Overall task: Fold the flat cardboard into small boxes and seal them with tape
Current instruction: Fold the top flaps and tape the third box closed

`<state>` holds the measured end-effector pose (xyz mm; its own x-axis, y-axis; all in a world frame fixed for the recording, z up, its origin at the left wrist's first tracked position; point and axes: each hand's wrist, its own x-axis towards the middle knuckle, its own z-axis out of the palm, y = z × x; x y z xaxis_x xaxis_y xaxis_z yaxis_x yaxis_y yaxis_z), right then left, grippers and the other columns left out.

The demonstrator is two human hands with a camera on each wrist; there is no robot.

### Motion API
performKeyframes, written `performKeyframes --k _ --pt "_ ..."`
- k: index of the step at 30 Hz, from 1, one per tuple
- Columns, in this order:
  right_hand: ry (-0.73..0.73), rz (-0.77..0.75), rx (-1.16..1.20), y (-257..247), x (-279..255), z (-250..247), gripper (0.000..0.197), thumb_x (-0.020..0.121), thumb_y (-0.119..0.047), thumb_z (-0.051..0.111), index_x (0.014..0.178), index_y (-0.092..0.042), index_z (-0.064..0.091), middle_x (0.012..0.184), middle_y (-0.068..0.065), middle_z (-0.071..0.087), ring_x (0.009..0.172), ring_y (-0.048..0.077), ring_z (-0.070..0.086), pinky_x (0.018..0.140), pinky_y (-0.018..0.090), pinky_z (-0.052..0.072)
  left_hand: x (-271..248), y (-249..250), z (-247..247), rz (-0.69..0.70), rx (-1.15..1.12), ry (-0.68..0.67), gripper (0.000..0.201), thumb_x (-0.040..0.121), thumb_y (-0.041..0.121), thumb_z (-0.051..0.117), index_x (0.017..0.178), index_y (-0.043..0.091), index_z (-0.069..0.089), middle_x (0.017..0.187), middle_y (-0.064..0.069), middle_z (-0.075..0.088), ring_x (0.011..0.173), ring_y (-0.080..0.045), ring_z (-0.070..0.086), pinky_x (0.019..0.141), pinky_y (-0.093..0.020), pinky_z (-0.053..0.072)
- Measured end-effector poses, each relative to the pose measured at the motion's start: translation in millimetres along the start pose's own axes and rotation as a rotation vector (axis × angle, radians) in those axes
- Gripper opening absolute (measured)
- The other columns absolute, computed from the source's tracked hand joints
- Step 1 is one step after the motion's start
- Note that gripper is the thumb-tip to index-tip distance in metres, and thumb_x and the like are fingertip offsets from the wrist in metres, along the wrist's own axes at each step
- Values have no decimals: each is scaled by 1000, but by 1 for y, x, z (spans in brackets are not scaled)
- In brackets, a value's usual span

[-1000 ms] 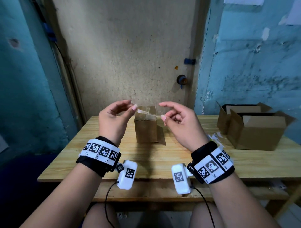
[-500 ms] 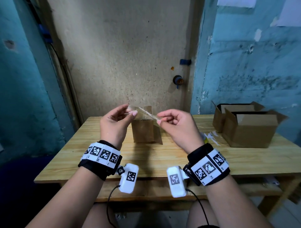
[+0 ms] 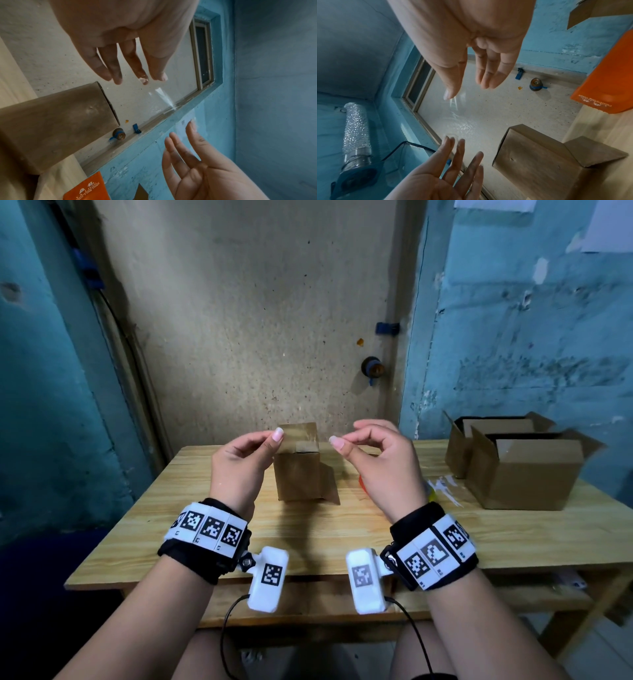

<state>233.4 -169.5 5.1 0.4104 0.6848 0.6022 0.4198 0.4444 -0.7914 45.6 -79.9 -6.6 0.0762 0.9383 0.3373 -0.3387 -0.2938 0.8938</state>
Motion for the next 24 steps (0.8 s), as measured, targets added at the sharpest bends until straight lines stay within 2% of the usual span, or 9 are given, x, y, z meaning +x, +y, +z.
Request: performKeyframes --k 3,5,7,10,14,17,20,22,24 --pt "-36 39 106 1 0 3 10 88 -18 84 84 -17 75 95 -2 78 92 11 73 89 26 56 1 3 2 -1 -37 34 31 74 32 83 98 12 79 113 -8 76 106 -14 69 99 -38 54" --pt "-29 21 146 1 -2 4 10 90 -13 81 86 -12 73 86 0 78 86 14 75 83 24 58 2 4 4 -5 -35 55 32 70 33 84 95 14 81 123 1 71 117 -12 66 101 -37 52" --pt "-26 13 179 0 -3 5 9 91 -9 79 88 -9 71 82 3 77 83 19 76 82 26 60 3 5 4 0 -31 73 34 69 32 85 97 13 80 121 2 72 114 -10 67 101 -35 52" --pt "14 34 242 3 -1 4 10 93 -8 77 93 -4 68 79 3 75 80 22 76 82 31 62 5 2 -1 5 -55 92 39 72 32 85 103 10 78 106 -12 76 100 -17 70 94 -34 53" --pt "21 70 327 7 4 0 9 93 -9 77 94 -7 68 81 1 74 80 22 76 80 32 60 8 0 -9 -22 3 50 43 80 31 80 119 14 72 111 -7 75 105 -18 72 94 -39 53" --pt "-37 62 321 6 3 1 9 92 -9 78 92 -10 69 82 3 75 81 23 76 79 31 60 4 -1 -9 -37 -2 -99 75 71 46 86 135 15 62 132 -8 66 123 -26 64 98 -41 54" --pt "-83 41 301 3 1 5 11 91 -11 79 93 -8 68 83 4 75 83 31 76 83 36 62 -1 -7 -8 -114 -45 -320 106 56 55 94 144 16 52 138 -6 64 124 -30 63 101 -47 52" --pt "-116 13 287 2 -1 8 12 91 -11 80 93 -10 68 82 6 74 84 34 76 83 37 62 -6 -8 -8 -194 -115 -426 102 53 48 98 138 13 55 128 -10 69 111 -29 69 95 -46 55" --pt "-122 -3 278 1 -1 9 12 90 -9 80 92 -10 68 82 11 74 83 37 75 81 37 62 -11 -12 -8 -220 -157 -470 80 54 40 99 121 10 67 107 -12 74 91 -24 73 84 -40 60"
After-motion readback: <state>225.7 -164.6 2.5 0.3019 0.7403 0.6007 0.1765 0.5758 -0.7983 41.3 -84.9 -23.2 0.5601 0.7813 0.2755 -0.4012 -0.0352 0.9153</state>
